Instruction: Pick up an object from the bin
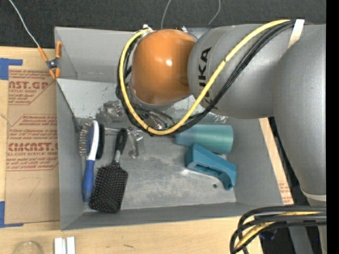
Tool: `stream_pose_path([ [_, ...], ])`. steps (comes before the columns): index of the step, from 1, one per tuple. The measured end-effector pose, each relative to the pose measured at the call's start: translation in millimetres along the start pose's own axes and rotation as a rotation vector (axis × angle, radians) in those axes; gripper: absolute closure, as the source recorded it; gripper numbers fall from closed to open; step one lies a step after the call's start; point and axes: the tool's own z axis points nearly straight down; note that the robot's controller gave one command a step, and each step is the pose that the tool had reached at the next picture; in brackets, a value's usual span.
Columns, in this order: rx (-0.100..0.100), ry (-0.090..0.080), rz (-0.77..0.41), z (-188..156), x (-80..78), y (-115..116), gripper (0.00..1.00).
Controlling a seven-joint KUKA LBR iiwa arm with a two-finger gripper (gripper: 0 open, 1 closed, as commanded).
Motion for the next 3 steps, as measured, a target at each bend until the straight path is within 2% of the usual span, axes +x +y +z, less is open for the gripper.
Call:
stream_pose_path([
  [1,-0.003,0.001,0.022,1.4,45.0,42.5,0.00],
  [2,-0.003,-0.002,0.030,41.0,13.1,23.9,0.00],
  [3,-0.008,-0.002,0.044,55.6,15.5,76.7,0.00],
])
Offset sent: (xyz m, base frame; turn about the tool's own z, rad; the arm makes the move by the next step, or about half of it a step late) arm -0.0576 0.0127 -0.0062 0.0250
